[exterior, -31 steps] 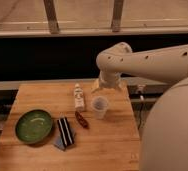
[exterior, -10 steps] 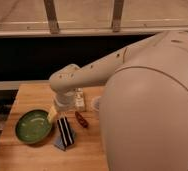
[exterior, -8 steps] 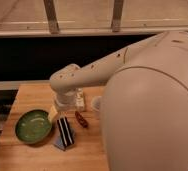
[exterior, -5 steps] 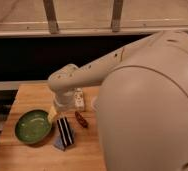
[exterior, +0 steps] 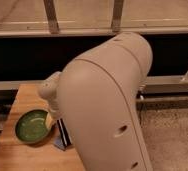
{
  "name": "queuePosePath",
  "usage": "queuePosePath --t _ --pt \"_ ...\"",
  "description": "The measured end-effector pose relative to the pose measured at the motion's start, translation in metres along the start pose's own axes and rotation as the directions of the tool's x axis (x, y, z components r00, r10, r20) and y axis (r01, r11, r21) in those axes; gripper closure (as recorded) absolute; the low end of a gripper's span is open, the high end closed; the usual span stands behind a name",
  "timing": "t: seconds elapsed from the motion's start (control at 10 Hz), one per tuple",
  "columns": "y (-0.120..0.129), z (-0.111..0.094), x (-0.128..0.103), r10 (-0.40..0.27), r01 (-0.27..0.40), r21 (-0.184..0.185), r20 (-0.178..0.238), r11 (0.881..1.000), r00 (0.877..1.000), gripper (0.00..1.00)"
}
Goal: Place the eraser in the ceramic cup
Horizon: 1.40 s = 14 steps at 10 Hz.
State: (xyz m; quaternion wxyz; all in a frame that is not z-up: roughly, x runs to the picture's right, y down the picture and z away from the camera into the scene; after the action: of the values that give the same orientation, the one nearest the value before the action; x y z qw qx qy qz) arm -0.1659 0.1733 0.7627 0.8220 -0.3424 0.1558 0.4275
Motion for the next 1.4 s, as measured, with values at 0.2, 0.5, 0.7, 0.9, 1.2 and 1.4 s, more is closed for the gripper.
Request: queuePosePath --t 0.2,0.5,0.7,0.9,1.2,1.4 --pt "-0.004 0.018 0.000 0.011 -0.011 -0.016 -0.032 1.000 0.999 0.20" --pt "-0.014 0.038 0.005 0.042 -0.046 -0.075 -0.052 0.996 0.998 0.20" --pt "-0.014 0.048 0.006 0.052 -0.058 -0.101 -0.062 0.993 0.997 0.20" --pt "-0.011 0.055 0.006 0.061 -0.069 -0.117 -0.069 0.991 0.996 0.20" --pt "-0.001 0.061 0.005 0.060 -0.067 -0.109 -0.073 0.992 0.996 0.40" --pt "0.000 0.061 0.007 0.059 -0.066 -0.099 -0.073 0.993 0.996 0.60"
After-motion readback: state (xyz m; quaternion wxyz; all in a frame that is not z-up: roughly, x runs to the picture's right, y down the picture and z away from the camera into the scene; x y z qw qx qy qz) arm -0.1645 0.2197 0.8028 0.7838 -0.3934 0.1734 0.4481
